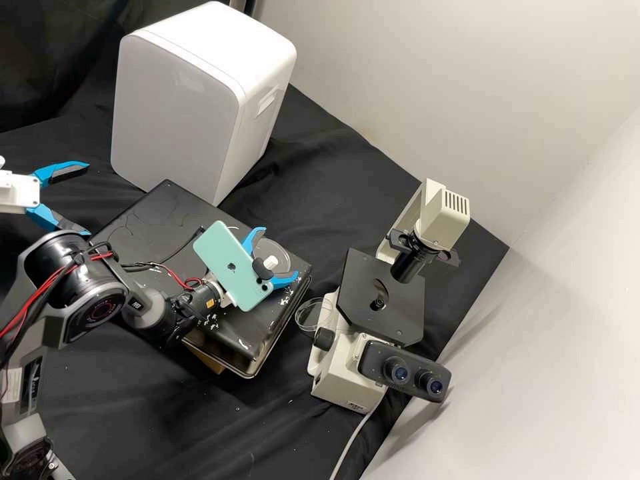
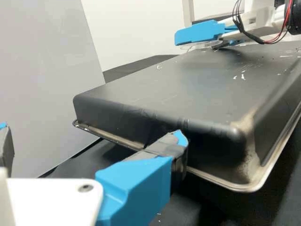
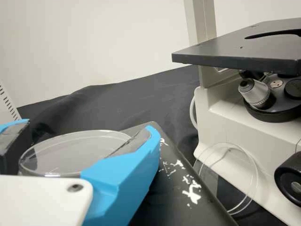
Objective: Place the petri dish on the bench
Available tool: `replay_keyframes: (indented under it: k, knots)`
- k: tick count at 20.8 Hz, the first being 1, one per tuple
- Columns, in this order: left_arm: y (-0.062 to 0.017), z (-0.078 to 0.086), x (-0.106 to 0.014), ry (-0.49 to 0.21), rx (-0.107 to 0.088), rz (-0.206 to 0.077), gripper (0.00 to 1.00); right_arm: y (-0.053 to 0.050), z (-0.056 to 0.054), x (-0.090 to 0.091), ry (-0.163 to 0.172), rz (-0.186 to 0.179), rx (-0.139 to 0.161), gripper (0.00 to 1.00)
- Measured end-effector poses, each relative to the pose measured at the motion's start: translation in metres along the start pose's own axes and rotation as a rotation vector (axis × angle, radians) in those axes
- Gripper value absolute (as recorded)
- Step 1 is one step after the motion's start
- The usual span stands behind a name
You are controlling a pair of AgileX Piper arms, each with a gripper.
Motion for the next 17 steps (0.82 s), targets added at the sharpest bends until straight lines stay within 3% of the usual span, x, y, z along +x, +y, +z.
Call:
replay_keyframes:
  k: [2,6,17]
  knots:
    - [0.0,0.0,0.0,0.0,0.0,0.0,1.0,0.0,0.0,0.0,-0.001,-0.001,-0.006,1.0]
    - [0.0,0.0,0.0,0.0,0.0,0.0,1.0,-0.003,0.003,-0.004,-0.01,-0.007,-0.062,1.0]
    - [0.0,0.0,0.0,0.0,0.0,0.0,1.0,-0.001,-0.005,-0.03,0.015,0.007,-0.13,1.0]
